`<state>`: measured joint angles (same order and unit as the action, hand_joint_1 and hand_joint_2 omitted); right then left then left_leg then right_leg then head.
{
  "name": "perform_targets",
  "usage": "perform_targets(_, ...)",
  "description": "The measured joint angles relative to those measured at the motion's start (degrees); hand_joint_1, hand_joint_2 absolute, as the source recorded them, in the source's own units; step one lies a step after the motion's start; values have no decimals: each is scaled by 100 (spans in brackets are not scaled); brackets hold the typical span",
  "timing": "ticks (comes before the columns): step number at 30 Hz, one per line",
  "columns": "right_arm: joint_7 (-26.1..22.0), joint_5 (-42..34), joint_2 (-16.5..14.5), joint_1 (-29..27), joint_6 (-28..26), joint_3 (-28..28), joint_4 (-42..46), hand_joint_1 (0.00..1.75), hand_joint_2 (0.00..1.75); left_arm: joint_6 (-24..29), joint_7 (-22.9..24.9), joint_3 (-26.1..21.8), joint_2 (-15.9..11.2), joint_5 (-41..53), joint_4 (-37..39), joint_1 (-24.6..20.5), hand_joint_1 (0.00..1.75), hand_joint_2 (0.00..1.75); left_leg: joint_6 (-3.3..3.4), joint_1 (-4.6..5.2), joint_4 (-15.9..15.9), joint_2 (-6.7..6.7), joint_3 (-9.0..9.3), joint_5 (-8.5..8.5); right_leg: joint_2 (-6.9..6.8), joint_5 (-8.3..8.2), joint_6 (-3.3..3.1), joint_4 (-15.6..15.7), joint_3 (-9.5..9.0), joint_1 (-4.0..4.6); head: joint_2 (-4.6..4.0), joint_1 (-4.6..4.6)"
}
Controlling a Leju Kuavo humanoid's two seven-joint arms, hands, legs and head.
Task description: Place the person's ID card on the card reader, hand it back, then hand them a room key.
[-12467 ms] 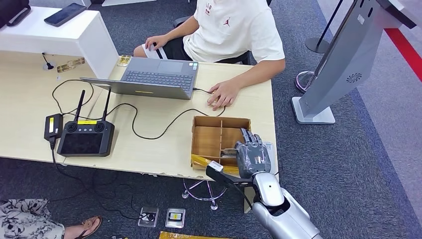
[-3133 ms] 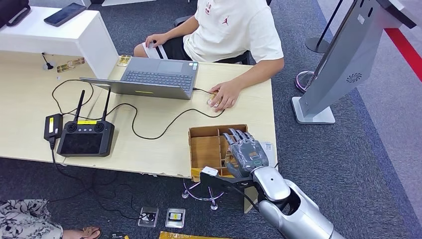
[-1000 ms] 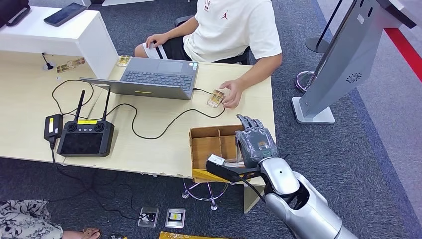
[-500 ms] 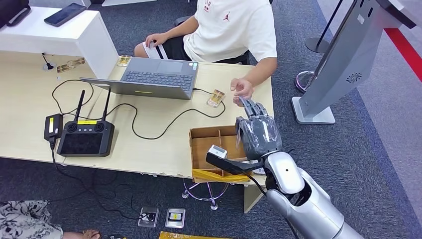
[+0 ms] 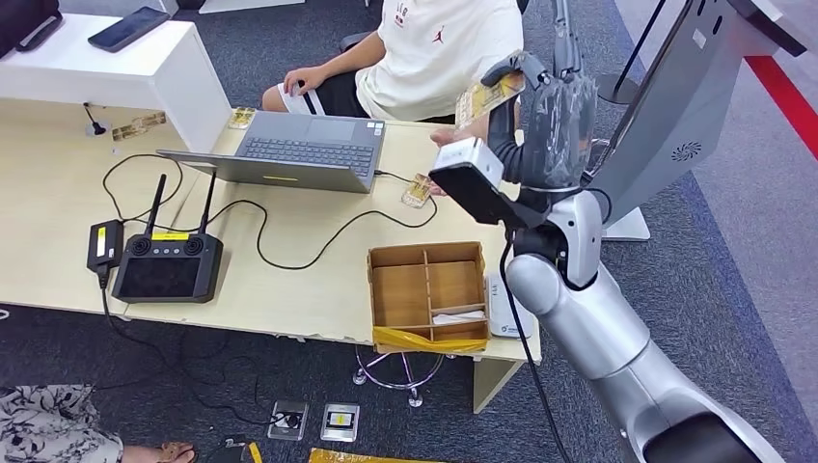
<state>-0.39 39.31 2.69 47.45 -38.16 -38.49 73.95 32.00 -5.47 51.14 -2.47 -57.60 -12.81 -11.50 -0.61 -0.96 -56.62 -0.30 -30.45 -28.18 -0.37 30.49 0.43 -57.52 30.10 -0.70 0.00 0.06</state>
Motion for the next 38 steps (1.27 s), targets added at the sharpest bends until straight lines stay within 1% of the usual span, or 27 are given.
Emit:
perform_targets(3, 5, -32, -192, 355, -65, 19, -862, 175, 175, 15, 5, 30, 40, -38, 0, -55, 0, 175, 0, 0, 0, -13, -3, 2, -11, 0, 0, 0, 0, 0, 0, 1)
perform_targets(8, 719, 709, -364, 744, -50, -9, -2410, 175, 175, 99, 55, 48, 120, -104, 0, -118, 0, 175, 1, 1, -2, -27, -7, 2, -25, 0, 0, 2, 0, -1, 0, 1)
perform_targets(13, 1078, 1037, -432, 868, 44, -82, -3368, 175, 175, 186, 170, 51, 173, -133, 0, -148, 0, 175, 0, 1, -3, -23, -4, 1, -22, 0, 0, 3, 1, -1, 0, 1)
perform_targets(16, 1301, 1198, -439, 867, 125, -142, -3777, 175, 175, 232, 210, 51, 189, -142, 0, -148, 0, 175, 0, 1, -3, -24, -4, 1, -21, 0, 0, 3, 2, -1, 0, 0)
perform_targets(19, 1417, 1261, -430, 857, 143, -167, -4022, 175, 175, 246, 215, 51, 197, -155, 1, -143, 0, 175, 0, 1, -3, -23, -4, 2, -21, 0, 0, 3, 2, -1, 0, 0)
perform_targets(28, 1434, 1356, -399, 853, 108, -256, -4455, 175, 175, 200, 155, 51, 193, -208, 2, -87, 0, 175, 0, 1, -3, -23, -5, 1, -18, 0, 0, 2, 4, -1, 0, 0)
perform_targets(29, 1429, 1358, -398, 853, 106, -259, -4473, 137, 175, 187, 146, 51, 191, -209, 2, -81, 0, 175, 0, 1, -3, -23, -6, 1, -18, 0, 0, 2, 4, -1, 0, 0)
perform_targets(32, 1420, 1365, -398, 854, 107, -269, -4511, 6, 175, 150, 128, 51, 185, -207, 2, -69, 0, 175, 0, 1, -3, -23, -5, 1, -18, 0, 0, 2, 4, -1, 0, 0)
perform_targets(33, 1425, 1372, -398, 856, 109, -275, -4520, 0, 175, 138, 124, 51, 183, -207, 2, -65, 0, 175, 0, 1, -3, -22, -5, 1, -18, 0, 0, 2, 4, -1, 0, 0)
perform_targets(38, 1410, 1377, -386, 864, 13, -310, -4557, 0, 175, 115, 119, 51, 175, -195, 2, -50, 0, 175, 0, 1, -3, -22, -4, 2, -17, 0, 0, 2, 4, -1, 0, 0)
